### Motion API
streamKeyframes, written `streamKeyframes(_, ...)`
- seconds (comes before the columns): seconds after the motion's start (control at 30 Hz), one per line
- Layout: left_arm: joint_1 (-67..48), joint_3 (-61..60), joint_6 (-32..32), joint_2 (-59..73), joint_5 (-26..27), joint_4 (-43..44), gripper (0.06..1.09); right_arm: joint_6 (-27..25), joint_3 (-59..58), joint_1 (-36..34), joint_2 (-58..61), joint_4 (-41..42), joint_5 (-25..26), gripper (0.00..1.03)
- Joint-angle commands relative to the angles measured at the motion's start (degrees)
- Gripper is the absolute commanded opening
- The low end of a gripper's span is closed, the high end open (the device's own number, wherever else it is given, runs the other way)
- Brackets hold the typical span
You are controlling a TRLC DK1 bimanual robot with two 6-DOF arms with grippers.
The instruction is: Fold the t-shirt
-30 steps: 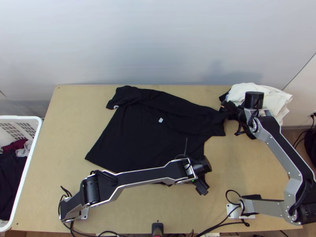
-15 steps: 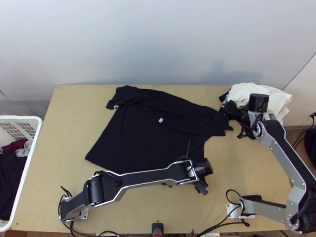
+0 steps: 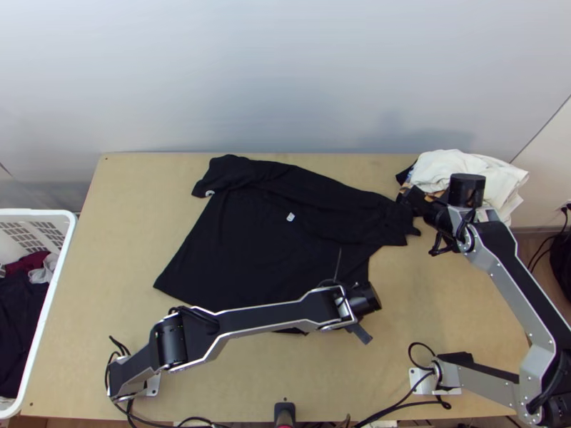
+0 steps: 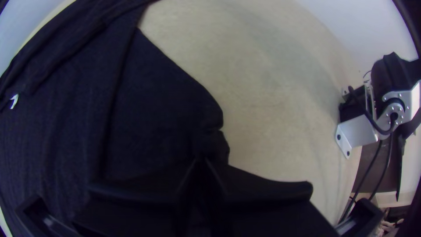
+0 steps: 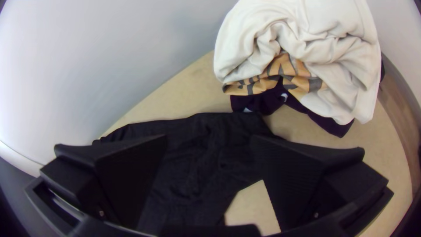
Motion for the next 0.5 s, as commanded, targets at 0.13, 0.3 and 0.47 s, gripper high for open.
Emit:
streamKeyframes(0.13, 1.08, -5.03, 2.11, -6.53, -0.32, 0.27, 0.10, 0.25, -2.93, 4.31, 2.76, -0.89, -3.22, 0.88)
streamKeyframes(0.3, 1.26, -7.76, 2.20, -10.57, -0.85, 0.19, 0.10, -0.45, -3.63, 6.59, 8.73, 0.08, -6.73, 0.88)
streamKeyframes(0.47, 3.89, -9.08, 2.46, -13.47, -1.20, -0.87, 0.10, -0.10, -3.28, 9.05, 12.51, 1.40, -11.13, 0.87)
